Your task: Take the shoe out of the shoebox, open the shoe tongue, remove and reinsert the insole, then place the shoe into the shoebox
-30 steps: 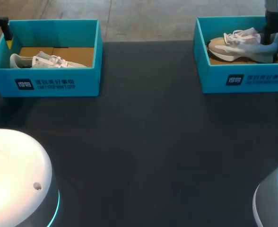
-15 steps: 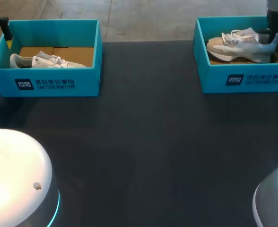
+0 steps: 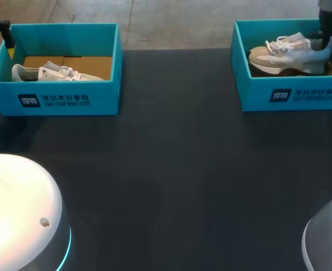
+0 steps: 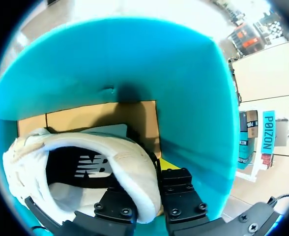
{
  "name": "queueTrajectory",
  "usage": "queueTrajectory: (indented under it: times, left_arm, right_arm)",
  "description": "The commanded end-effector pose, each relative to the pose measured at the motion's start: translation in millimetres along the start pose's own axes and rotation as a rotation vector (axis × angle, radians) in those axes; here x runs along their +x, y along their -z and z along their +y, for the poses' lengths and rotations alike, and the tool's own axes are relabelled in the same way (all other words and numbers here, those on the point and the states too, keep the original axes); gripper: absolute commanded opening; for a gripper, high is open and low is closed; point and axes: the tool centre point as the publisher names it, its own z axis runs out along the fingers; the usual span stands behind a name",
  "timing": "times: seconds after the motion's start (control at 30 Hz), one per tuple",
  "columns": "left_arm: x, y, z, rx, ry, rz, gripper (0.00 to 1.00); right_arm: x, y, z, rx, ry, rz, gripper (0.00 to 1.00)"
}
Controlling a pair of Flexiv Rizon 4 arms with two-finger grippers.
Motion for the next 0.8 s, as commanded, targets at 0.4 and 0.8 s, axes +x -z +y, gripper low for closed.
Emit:
queueTrajectory:
  times: [0.4, 0.8]
  left_arm:
    - [0.6, 0, -1, -0.002, -0.001, 0.001, 1.0]
    - [0.6, 0, -1, -0.002, -0.001, 0.001, 1.0]
  right_arm:
    - [-14.4, 44, -8.2, -0.064, -0.008, -0.015, 0.0]
    - [-26.6, 99, -12.0, -0.118, -0.003, -0.038, 0.0]
